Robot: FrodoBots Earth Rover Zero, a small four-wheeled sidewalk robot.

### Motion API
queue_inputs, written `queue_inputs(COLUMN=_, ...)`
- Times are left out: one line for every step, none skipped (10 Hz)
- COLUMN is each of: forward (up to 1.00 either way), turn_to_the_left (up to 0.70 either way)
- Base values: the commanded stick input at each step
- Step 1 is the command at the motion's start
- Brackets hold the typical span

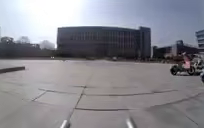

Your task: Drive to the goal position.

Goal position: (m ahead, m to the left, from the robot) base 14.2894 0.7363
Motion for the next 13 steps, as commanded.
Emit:
queue_inputs(forward=1.0, turn_to_the_left=0.0)
queue_inputs(forward=1.0, turn_to_the_left=0.0)
queue_inputs(forward=1.0, turn_to_the_left=0.0)
queue_inputs(forward=1.0, turn_to_the_left=0.0)
queue_inputs(forward=1.0, turn_to_the_left=0.0)
queue_inputs(forward=1.0, turn_to_the_left=0.0)
queue_inputs(forward=1.0, turn_to_the_left=0.0)
queue_inputs(forward=1.0, turn_to_the_left=0.0)
queue_inputs(forward=1.0, turn_to_the_left=0.0)
queue_inputs(forward=1.0, turn_to_the_left=0.0)
queue_inputs(forward=1.0, turn_to_the_left=0.0)
queue_inputs(forward=1.0, turn_to_the_left=0.0)
queue_inputs(forward=1.0, turn_to_the_left=0.0)
